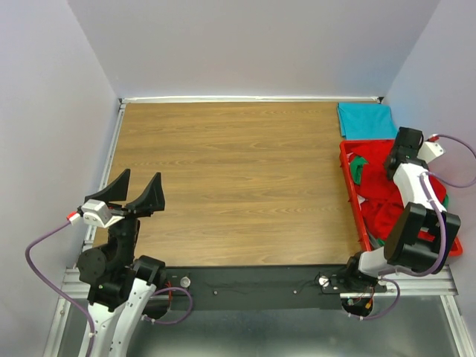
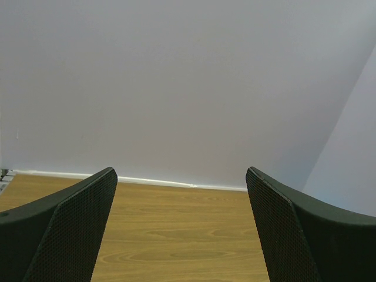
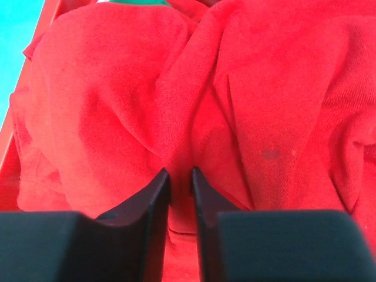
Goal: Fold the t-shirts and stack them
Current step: Grab the tshirt from the pile
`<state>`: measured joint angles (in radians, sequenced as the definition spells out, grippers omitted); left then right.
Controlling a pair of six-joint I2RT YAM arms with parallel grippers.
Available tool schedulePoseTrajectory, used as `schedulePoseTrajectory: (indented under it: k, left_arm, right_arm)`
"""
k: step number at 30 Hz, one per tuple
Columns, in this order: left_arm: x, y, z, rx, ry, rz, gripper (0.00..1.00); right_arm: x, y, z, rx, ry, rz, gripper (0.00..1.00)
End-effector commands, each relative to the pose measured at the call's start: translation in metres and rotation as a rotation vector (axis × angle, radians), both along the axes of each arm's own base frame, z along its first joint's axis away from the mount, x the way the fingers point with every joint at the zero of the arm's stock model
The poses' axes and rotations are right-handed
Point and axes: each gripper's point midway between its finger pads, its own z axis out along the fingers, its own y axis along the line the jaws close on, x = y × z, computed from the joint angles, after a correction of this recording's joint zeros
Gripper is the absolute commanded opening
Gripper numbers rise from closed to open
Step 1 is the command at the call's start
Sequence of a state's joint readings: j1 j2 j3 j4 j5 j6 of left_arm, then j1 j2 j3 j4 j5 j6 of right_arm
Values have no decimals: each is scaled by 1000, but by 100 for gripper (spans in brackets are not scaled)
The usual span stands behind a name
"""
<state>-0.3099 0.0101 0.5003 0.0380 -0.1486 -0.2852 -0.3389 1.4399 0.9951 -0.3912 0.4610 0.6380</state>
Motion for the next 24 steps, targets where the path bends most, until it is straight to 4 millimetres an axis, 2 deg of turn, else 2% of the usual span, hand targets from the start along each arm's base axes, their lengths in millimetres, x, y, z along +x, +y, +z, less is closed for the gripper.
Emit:
schedulePoseTrajectory:
  k: [1,3,6,7,9,11,13,14,18,19,21,22,24]
  left_arm:
    - [-20,8,13,-34,-88,6,98]
    - [-20,8,13,-33,-90,7,98]
    - [-20,8,13,-33,-88,7,98]
    - [-20,8,13,-32,-87,7,98]
    - [-19,6,12,-29,-85,1,98]
    - [-18,6,13,-27,-84,-1,98]
    - [-17,5,12,-25,-80,-3,98]
    - [-16,5,12,-22,-78,-3,98]
    - [-15,4,12,-19,-75,-2,98]
    - [-13,3,11,-14,-68,-3,98]
    - [-11,2,10,-10,-61,-5,98]
    - [-9,1,9,-6,-53,-6,98]
    - [-7,1,9,-1,-46,-6,98]
  right_arm:
    - [-3,3,3,16,-33,1,20]
    - [-3,3,9,7,-44,11,13]
    - [-2,4,33,-13,-87,33,6]
    - [1,5,53,-25,-125,43,4]
    - [8,12,75,-17,-177,94,1]
    - [17,17,117,-33,-272,143,1]
    - [25,25,147,-35,-345,198,0]
    - [28,30,176,-46,-409,229,1]
    - [34,42,232,-85,-520,318,1]
    - [38,51,261,-101,-574,382,1]
    - [45,61,281,-101,-613,445,1]
    - [47,69,307,-123,-660,487,1]
    - [51,81,324,-117,-698,548,1]
